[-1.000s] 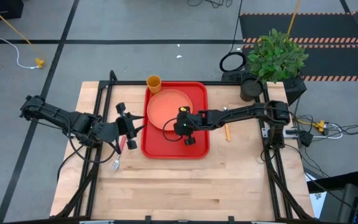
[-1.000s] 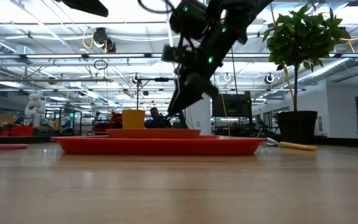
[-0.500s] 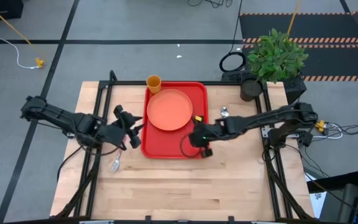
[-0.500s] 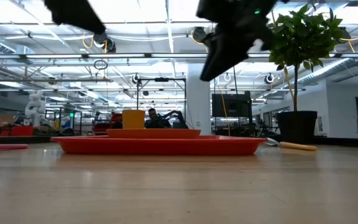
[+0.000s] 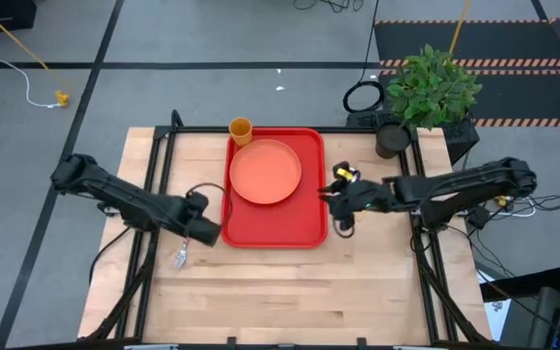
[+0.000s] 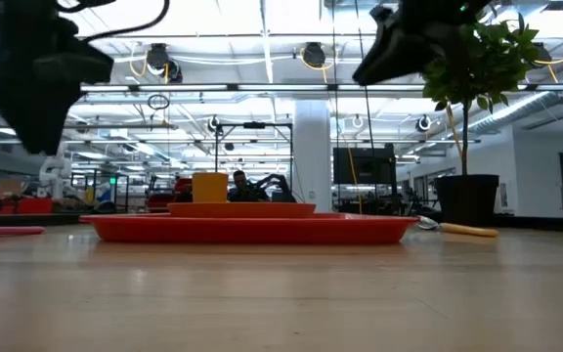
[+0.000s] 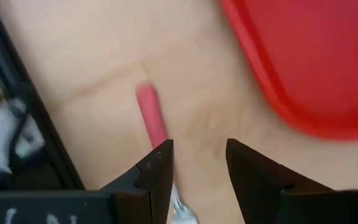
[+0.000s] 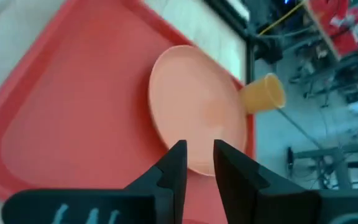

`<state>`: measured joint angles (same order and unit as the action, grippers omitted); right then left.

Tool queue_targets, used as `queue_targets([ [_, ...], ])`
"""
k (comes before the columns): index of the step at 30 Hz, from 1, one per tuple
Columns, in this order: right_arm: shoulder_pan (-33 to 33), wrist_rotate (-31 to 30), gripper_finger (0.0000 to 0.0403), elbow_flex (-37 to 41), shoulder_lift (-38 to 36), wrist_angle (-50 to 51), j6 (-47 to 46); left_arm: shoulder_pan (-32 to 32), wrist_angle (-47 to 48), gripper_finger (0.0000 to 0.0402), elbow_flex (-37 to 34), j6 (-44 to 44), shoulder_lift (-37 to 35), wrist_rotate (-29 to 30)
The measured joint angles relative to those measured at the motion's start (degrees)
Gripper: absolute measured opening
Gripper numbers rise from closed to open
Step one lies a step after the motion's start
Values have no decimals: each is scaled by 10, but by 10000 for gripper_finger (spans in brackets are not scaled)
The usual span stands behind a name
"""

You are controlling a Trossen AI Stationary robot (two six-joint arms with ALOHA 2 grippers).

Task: Pick and place plate/cup/fork/spoon on tray
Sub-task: Put the pink fork on the red serving tray to the left side of the orange plate

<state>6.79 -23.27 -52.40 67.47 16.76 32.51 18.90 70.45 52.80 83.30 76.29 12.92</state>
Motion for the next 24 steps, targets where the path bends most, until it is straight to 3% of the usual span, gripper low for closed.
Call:
queue_targets([
  [8,0,10,73,0,-58,-53,42,50,-3,149,0,66,52,-40],
  [18,1,69,73,14,-57,-66,43,112,-8,149,-28,185,55,-43],
  [24,16,70,73,21,-57,-67,9,117,-33,150,-54,193,55,-69],
])
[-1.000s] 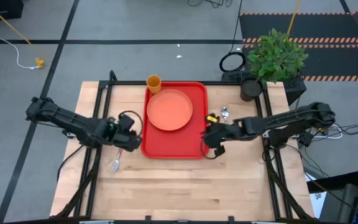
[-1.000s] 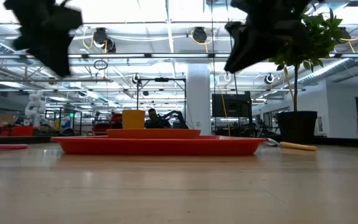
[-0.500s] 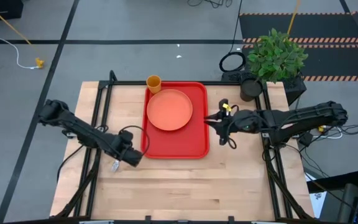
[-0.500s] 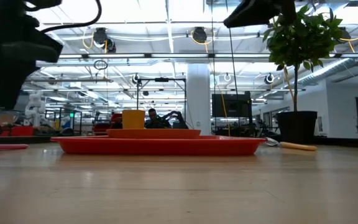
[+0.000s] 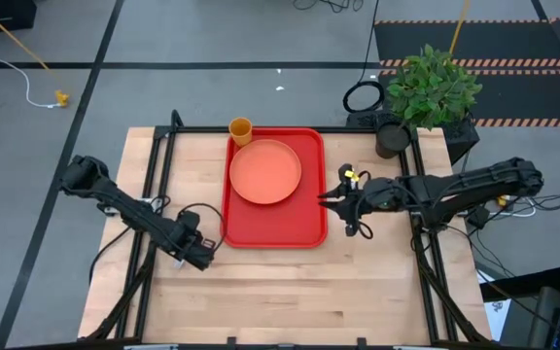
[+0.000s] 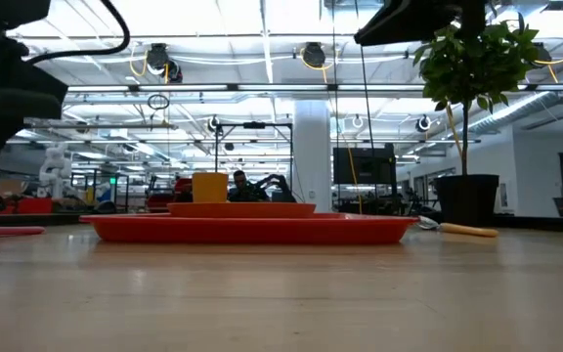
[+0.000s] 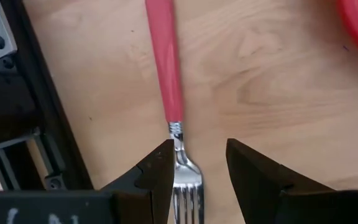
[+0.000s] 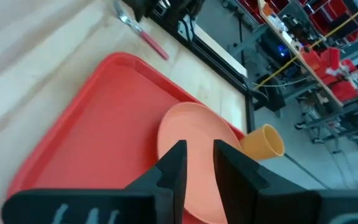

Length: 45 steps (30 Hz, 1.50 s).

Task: Pick and place plate/cup/fork/spoon on tray
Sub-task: Put the pink fork on the red serving tray to the left side of the orange plate

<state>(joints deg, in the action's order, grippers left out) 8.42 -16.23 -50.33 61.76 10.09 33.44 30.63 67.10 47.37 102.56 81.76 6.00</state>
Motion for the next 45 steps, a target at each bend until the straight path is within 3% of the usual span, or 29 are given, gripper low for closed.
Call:
queue_targets([
  [8,42,0,73,0,0,0,-26,-12,-22,150,-53,-5,-1,-18],
  [20,81,-1,73,0,0,0,-28,-51,-140,148,-123,-67,-4,-60],
  [24,86,-1,73,0,0,0,-28,-60,-144,126,-122,-68,-3,-64],
  [32,86,-2,73,0,0,0,-25,-72,-147,32,-121,-110,-3,-68],
  [40,86,-2,73,0,0,0,-11,-76,-130,46,-115,-170,-14,-73],
  [45,86,-2,73,0,0,0,-8,-76,-66,43,-85,-178,-19,-68],
])
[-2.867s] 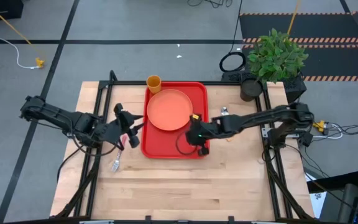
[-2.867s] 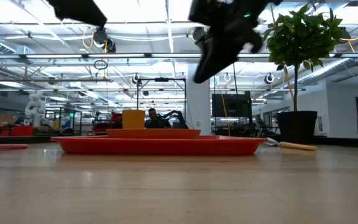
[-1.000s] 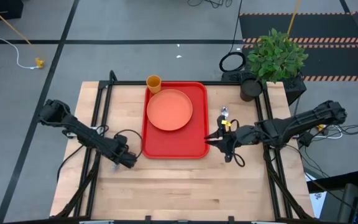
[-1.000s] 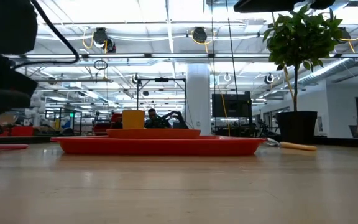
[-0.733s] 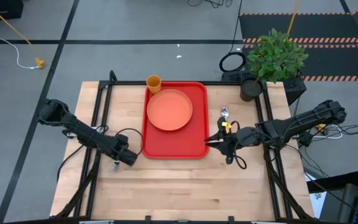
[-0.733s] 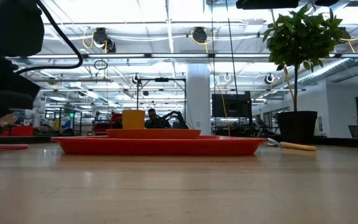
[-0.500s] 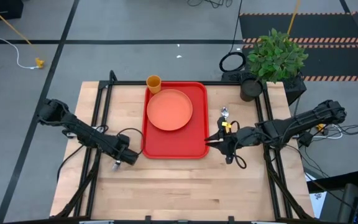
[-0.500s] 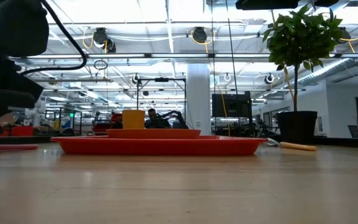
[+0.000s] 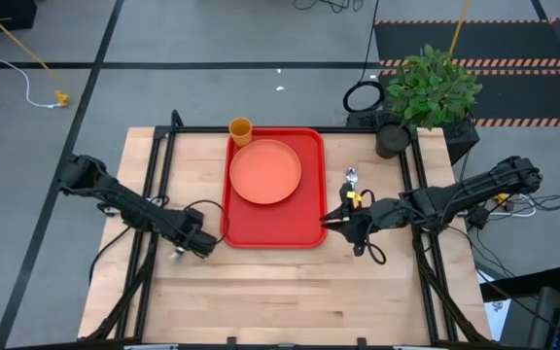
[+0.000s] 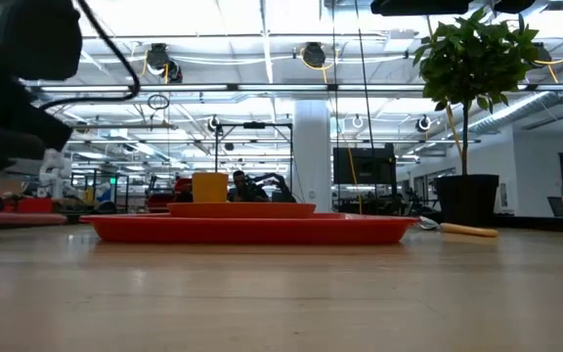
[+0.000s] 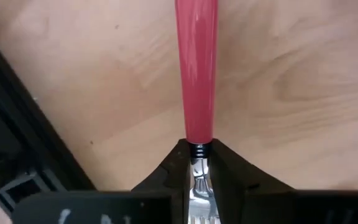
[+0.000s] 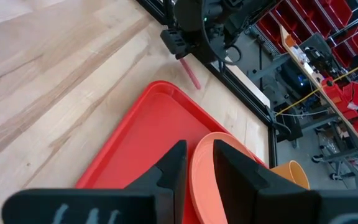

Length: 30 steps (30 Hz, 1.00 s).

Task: Pick and place plate/cup/fork/spoon on tray
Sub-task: Put the pink fork on the red serving tray to the left side of the orange plate

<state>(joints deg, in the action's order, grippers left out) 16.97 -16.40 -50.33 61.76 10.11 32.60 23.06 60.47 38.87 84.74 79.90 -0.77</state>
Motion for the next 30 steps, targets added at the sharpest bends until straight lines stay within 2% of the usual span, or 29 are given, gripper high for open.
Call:
queue_targets([
  [4,0,0,73,0,0,6,-10,0,67,35,31,-8,0,11],
  [8,0,0,73,0,0,15,-25,0,97,48,73,-40,0,55],
  [19,0,0,73,0,0,25,-99,-2,87,44,187,-295,-1,303],
  [24,0,0,73,0,0,26,-142,-19,15,43,203,-454,-1,371],
  [30,0,0,73,16,0,25,-156,-81,-140,45,203,-635,-1,365],
])
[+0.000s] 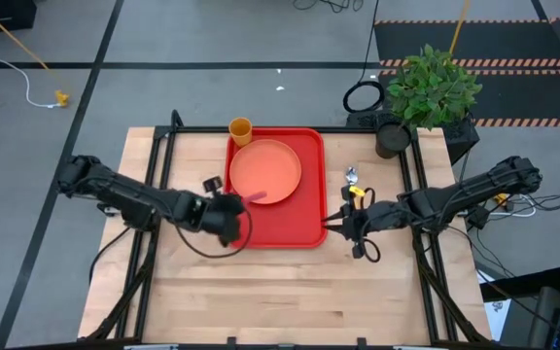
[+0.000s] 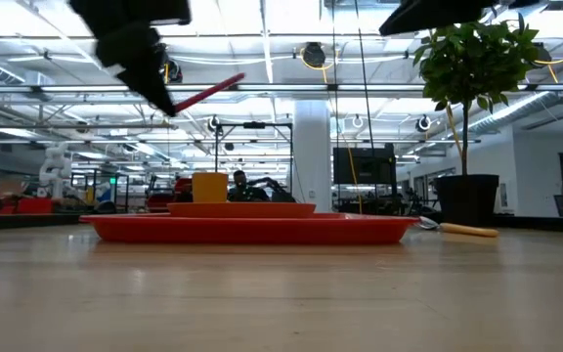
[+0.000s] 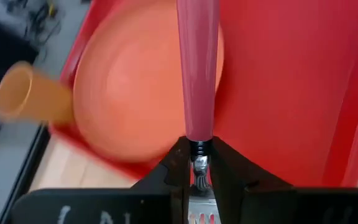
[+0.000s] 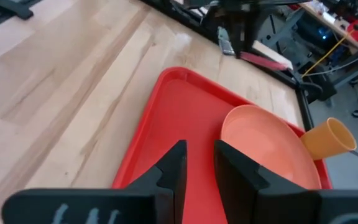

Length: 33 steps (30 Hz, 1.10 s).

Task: Pick and place plate/cup/fork/spoon on tray
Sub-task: Put the pink fork on the red serving tray to the left side of the orange plate

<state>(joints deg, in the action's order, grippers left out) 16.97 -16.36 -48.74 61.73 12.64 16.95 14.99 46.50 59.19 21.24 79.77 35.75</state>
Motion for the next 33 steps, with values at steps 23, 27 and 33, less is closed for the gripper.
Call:
queue_targets([
  [23,0,0,73,27,0,-3,-4,-114,-203,45,0,-245,143,-201],
  [27,0,0,73,27,0,-2,-3,-115,-207,46,0,-243,163,-232],
  [33,0,0,73,27,0,-2,2,-120,-239,46,0,-244,187,-239],
])
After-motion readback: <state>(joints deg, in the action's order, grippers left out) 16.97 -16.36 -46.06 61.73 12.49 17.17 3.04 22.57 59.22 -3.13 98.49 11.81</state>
